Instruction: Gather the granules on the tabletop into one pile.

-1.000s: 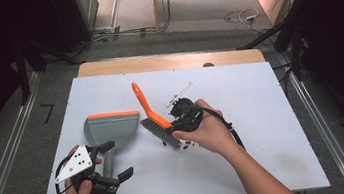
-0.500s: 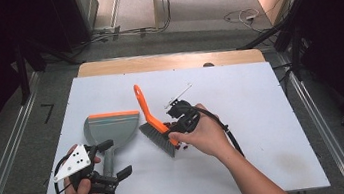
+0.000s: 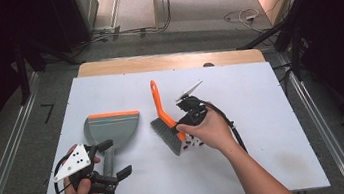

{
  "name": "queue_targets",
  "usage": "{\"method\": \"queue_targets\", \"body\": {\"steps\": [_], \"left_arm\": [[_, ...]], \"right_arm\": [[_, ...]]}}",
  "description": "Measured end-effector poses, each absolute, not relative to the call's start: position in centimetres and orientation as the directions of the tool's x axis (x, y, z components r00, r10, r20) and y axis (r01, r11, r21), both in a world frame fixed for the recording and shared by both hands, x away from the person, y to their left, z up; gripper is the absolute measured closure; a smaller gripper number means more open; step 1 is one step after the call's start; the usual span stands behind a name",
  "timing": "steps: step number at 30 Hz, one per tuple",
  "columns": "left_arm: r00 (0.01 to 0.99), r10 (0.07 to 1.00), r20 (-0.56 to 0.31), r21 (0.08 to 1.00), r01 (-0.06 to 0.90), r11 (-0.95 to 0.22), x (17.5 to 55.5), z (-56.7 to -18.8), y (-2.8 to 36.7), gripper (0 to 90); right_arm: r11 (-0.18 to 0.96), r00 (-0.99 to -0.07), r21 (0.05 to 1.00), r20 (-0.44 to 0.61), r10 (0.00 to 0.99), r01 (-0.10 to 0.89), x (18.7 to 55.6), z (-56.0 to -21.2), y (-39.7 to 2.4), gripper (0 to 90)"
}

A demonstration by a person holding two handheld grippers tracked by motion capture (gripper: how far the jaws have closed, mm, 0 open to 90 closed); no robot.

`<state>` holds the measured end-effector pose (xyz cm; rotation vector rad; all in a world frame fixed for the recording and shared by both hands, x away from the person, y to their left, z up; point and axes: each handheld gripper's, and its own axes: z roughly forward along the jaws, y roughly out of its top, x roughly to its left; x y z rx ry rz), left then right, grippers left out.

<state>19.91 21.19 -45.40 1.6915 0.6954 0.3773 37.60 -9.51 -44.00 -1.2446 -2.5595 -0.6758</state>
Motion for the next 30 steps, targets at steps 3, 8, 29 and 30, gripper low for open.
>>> {"method": "queue_targets", "body": {"steps": [3, 8, 29, 30], "left_arm": [[0.768, 0.629, -0.119, 0.964, 0.242, -0.114, 19.9, -45.4, 21.2, 0.0], [0.769, 0.628, -0.121, 0.963, 0.243, -0.112, 19.9, -45.4, 21.1, 0.0], [0.769, 0.627, -0.121, 0.964, 0.243, -0.111, 19.9, -45.3, 21.1, 0.0], [0.769, 0.627, -0.122, 0.964, 0.242, -0.110, 19.9, -45.3, 21.1, 0.0]], "right_arm": [[0.523, -0.602, 0.299, 0.380, 0.702, 0.798, 37.9, -43.9, -10.5, 68.8], [0.502, -0.582, 0.295, 0.374, 0.722, 0.813, 38.4, -43.7, -12.1, 68.8], [0.481, -0.575, 0.315, 0.417, 0.704, 0.818, 38.4, -42.3, -11.0, 68.9], [0.482, -0.576, 0.316, 0.417, 0.703, 0.817, 38.5, -42.4, -10.5, 68.9]]}}
